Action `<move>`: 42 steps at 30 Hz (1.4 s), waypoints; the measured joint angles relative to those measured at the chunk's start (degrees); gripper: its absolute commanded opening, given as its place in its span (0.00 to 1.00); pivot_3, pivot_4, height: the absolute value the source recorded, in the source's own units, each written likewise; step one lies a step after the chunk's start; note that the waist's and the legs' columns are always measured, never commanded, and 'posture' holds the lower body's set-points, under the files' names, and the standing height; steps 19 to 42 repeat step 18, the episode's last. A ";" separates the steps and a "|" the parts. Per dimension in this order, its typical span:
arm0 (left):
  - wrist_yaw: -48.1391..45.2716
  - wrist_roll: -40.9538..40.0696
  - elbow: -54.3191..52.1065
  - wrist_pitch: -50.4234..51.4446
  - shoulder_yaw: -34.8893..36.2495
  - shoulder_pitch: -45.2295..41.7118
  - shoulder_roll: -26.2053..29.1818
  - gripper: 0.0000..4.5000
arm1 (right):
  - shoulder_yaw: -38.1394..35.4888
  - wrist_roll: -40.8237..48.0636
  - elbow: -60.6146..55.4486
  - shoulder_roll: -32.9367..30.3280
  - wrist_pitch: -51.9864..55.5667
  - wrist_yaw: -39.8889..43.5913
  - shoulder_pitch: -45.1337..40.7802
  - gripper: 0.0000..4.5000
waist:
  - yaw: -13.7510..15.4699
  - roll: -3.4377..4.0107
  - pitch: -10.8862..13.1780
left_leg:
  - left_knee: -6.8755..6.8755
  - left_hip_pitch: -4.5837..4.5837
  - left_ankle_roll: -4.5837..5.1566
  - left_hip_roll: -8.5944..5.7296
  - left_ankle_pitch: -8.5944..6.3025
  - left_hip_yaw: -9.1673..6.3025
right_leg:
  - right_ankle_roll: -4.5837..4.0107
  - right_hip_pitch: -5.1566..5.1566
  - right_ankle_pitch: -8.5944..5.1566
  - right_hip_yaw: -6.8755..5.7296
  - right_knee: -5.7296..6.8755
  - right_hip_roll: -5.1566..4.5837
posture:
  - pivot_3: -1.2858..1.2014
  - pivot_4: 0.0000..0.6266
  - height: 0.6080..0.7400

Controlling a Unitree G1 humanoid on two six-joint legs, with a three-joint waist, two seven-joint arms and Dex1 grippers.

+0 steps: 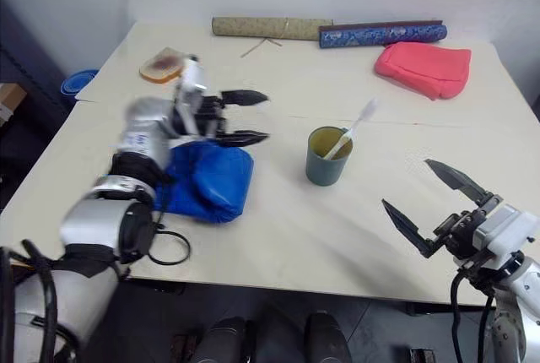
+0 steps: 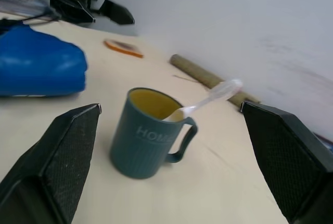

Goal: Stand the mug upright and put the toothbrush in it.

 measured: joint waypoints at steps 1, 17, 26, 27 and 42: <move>0.00 0.35 -2.46 0.03 -0.59 1.74 2.15 0.96 | 0.38 0.61 0.11 -1.06 0.84 1.42 0.06 1.00 | 0.05 0.01 0.00 | 0.00 0.05 0.00 0.00 0.00 0.00 | 0.00 0.05 0.00 0.02 -0.01 -0.02 | 0.52 0.24 1.00; 17.07 -9.81 -59.32 18.88 5.77 52.16 12.70 0.96 | 11.22 -3.74 22.68 -1.96 0.28 16.89 -17.03 1.00 | 0.78 0.16 0.00 | 0.12 0.24 0.04 -0.06 -0.18 -0.75 | -0.04 0.89 0.00 -0.11 -0.63 -0.71 | 0.52 0.24 1.00; 18.38 -10.29 -61.56 19.59 5.56 53.82 12.05 0.96 | 11.31 -3.87 23.28 -1.95 -0.24 17.33 -17.16 1.00 | 0.79 0.17 0.01 | 0.11 0.23 0.03 -0.05 -0.18 -0.77 | -0.04 0.89 0.00 -0.15 -0.64 -0.68 | 0.52 0.24 1.00; 18.38 -10.29 -61.56 19.59 5.56 53.82 12.05 0.96 | 11.31 -3.87 23.28 -1.95 -0.24 17.33 -17.16 1.00 | 0.79 0.17 0.01 | 0.11 0.23 0.03 -0.05 -0.18 -0.77 | -0.04 0.89 0.00 -0.15 -0.64 -0.68 | 0.52 0.24 1.00; 18.38 -10.29 -61.56 19.59 5.56 53.82 12.05 0.96 | 11.31 -3.87 23.28 -1.95 -0.24 17.33 -17.16 1.00 | 0.79 0.17 0.01 | 0.11 0.23 0.03 -0.05 -0.18 -0.77 | -0.04 0.89 0.00 -0.15 -0.64 -0.68 | 0.52 0.24 1.00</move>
